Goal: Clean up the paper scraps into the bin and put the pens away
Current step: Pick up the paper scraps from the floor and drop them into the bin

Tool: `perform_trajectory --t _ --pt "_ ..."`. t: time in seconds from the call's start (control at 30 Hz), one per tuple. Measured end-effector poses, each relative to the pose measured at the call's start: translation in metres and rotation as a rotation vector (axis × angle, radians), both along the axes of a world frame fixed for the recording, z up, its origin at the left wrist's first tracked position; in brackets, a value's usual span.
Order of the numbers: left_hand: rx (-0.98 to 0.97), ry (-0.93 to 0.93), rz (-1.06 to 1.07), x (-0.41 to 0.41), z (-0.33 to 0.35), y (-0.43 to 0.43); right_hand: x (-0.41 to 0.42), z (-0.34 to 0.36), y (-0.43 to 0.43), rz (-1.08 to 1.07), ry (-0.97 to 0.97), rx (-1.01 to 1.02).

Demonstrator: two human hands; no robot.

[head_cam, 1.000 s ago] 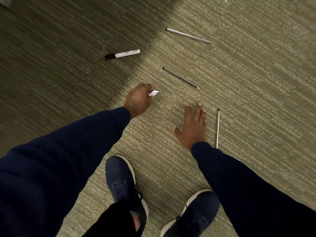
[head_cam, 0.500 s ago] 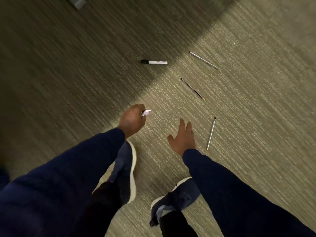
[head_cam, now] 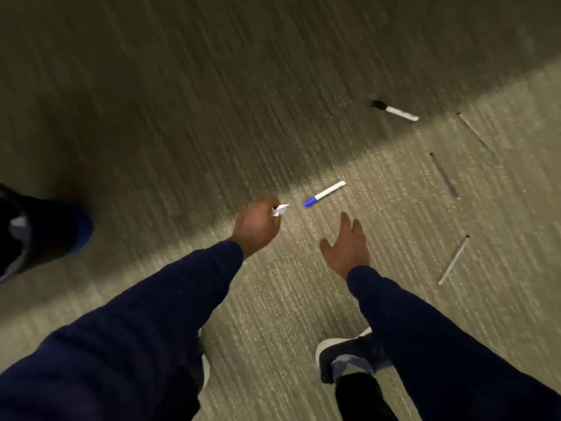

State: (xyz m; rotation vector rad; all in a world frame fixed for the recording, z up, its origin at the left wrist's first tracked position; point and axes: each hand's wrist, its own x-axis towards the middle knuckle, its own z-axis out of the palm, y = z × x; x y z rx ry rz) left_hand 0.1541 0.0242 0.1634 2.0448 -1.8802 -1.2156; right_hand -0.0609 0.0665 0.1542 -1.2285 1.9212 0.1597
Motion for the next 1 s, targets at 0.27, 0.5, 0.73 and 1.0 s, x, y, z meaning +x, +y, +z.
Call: perform_trajectory --t 0.27,0.5,0.73,1.0 --pt "-0.058 -0.064 0.247 0.223 0.016 0.049 0.212 -0.022 0.006 0.211 -0.119 0.037" --pt "-0.197 -0.17 0.54 0.377 0.037 0.08 0.329 -0.045 0.012 0.405 -0.123 0.024" --pt "-0.294 -0.187 0.79 0.464 0.034 0.092 0.372 -0.075 0.029 0.487 -0.07 0.045" --pt "0.14 -0.354 0.76 0.513 -0.011 0.098 0.386 -0.096 0.047 0.503 -0.056 0.051"
